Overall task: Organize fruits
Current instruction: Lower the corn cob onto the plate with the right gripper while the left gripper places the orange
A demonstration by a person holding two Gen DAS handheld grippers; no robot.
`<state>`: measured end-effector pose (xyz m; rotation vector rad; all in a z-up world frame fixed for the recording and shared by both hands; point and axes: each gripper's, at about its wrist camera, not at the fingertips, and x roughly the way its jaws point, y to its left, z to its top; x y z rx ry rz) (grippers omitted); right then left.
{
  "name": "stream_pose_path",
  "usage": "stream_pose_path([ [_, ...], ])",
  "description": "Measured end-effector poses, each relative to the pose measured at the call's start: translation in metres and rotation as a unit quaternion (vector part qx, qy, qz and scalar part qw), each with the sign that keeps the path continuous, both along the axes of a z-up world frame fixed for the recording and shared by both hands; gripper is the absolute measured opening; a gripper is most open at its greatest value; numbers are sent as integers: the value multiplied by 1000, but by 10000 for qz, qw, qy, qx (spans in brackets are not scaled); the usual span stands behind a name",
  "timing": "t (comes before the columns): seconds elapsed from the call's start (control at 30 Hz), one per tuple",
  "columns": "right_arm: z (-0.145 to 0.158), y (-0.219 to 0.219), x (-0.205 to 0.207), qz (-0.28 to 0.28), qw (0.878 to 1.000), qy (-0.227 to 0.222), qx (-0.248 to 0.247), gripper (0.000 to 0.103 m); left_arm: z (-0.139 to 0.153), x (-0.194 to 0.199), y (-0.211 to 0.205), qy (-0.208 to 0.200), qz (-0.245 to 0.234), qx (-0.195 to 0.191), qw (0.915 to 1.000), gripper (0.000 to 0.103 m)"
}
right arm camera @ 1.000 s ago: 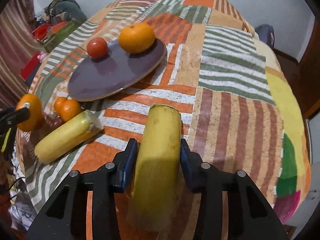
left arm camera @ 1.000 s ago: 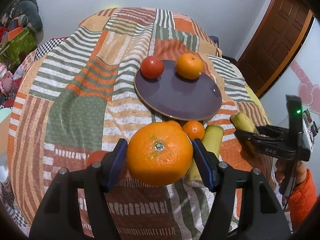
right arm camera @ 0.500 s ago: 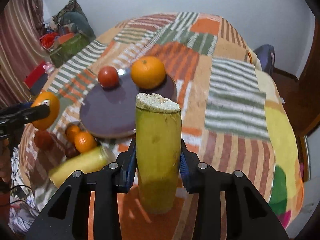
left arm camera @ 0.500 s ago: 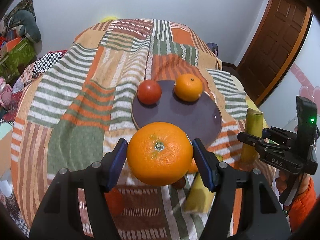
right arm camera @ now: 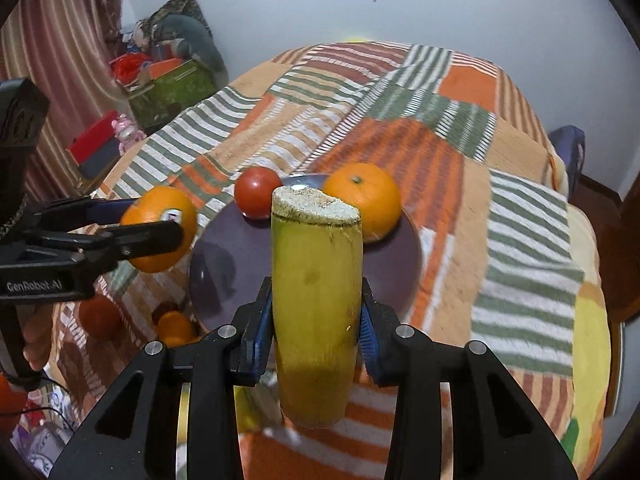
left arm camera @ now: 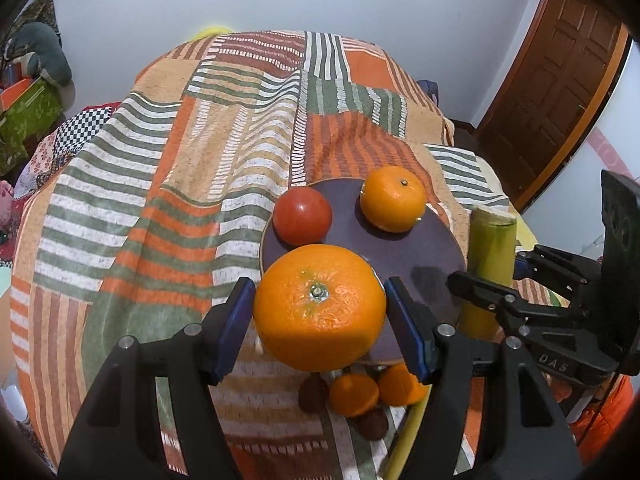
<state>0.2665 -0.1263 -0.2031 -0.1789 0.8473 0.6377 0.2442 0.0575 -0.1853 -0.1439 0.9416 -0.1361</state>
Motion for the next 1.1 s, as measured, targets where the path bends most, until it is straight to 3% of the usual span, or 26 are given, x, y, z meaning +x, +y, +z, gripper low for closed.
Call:
stream_pose_path([
  [0.57,-26,48,39,411,9985,302,-218,34,-22,40,0,253,-229,238,9991,66],
  [1.1,-39,51,46,413,9972,416,-461,34,-36,51,-8,540,-389,211,9976,66],
])
